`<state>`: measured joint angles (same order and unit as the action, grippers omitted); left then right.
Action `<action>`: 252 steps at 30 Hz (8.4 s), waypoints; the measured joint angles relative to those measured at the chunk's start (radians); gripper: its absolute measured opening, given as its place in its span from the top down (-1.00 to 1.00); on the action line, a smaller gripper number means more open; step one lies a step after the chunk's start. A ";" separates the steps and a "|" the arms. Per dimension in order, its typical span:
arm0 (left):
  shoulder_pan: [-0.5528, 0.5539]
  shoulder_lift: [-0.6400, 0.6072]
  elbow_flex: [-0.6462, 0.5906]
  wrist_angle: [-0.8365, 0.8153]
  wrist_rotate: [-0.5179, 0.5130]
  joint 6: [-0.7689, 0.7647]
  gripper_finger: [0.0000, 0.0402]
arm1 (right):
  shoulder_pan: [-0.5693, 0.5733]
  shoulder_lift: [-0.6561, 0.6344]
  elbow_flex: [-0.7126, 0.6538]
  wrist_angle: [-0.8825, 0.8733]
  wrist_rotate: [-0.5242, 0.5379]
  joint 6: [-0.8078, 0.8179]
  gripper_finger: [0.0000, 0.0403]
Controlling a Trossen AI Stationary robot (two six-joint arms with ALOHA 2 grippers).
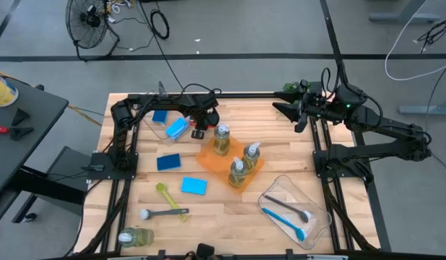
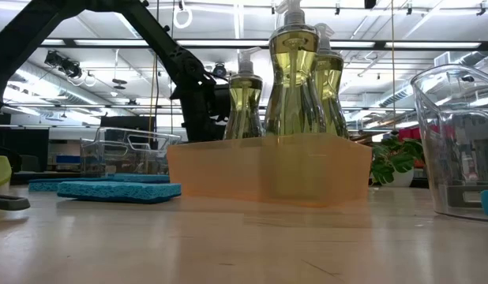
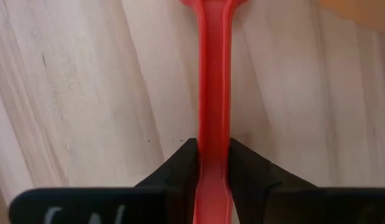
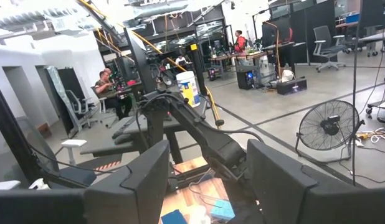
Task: Pick & Place Kitchen Sink Supplies
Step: Put the orange dish brush into the bottom transparent bin
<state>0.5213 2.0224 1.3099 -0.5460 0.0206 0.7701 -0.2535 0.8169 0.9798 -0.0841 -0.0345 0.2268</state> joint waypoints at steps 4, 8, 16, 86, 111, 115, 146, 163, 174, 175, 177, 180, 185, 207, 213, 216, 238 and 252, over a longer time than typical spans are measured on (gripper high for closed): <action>0.001 0.001 0.005 0.017 -0.020 0.001 0.68 | 0.000 0.000 0.000 0.000 0.000 0.000 -0.07; 0.004 0.003 0.042 0.031 -0.025 0.020 0.68 | 0.000 0.000 0.000 0.000 -0.004 0.000 -0.07; 0.021 0.003 0.169 0.011 -0.073 0.036 0.63 | 0.000 0.000 0.000 0.000 -0.008 0.000 -0.07; -0.279 -0.028 1.039 -0.029 0.341 -0.551 0.65 | 0.000 0.094 0.000 0.174 -0.068 -0.107 -0.07; -0.275 -0.028 1.039 -0.033 0.331 -0.572 0.66 | 0.032 0.203 0.000 0.416 -0.138 -0.208 -0.04; -0.276 -0.028 1.039 -0.034 0.332 -0.576 0.60 | 0.032 0.201 0.000 0.417 -0.138 -0.206 0.08; -0.277 -0.028 1.039 -0.045 0.303 -0.580 0.18 | 0.032 0.201 0.000 0.442 -0.139 -0.212 0.71; -0.238 -0.121 1.046 -0.282 0.169 -0.565 -0.28 | 0.034 0.143 0.000 0.290 -0.146 -0.262 0.72; -0.156 -0.251 1.046 -0.554 0.141 -0.524 -0.23 | 0.033 0.103 0.000 -0.047 -0.162 -0.230 0.72; -0.149 -0.263 1.046 -0.568 0.129 -0.515 -0.23 | 0.033 0.103 0.000 -0.078 -0.178 -0.225 0.72; -0.137 -0.283 1.046 -0.598 0.093 -0.490 -0.23 | 0.033 0.100 0.000 -0.150 -0.210 -0.215 0.72; -0.118 -0.308 1.046 -0.614 0.028 -0.471 -0.23 | 0.033 0.098 0.000 -0.240 -0.224 -0.210 0.72; -0.086 -0.338 1.046 -0.613 -0.031 -0.471 -0.23 | 0.024 0.096 0.000 -0.320 -0.220 -0.217 0.73; 0.049 -0.355 1.046 -0.655 -0.043 -0.332 -0.23 | -0.016 0.095 0.000 -0.501 -0.221 -0.051 0.74; 0.055 -0.354 1.046 -0.634 -0.043 -0.317 -0.23 | -0.016 0.096 0.000 -0.566 -0.255 -0.047 0.74; 0.056 -0.354 1.046 -0.633 -0.043 -0.290 -0.23 | -0.016 0.096 0.000 -0.605 -0.281 -0.034 0.74; 0.056 -0.354 1.046 -0.633 -0.043 -0.327 -0.23 | 0.189 0.106 0.000 -0.846 -0.479 0.187 0.74; 0.050 -0.354 1.046 -0.633 -0.042 -0.347 -0.23 | 0.482 0.159 0.000 -0.757 -0.531 0.454 0.74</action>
<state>0.5716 1.6684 2.3562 -1.1788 -0.0216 0.4233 0.2286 0.9760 0.9798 -0.8409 -0.5653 0.6807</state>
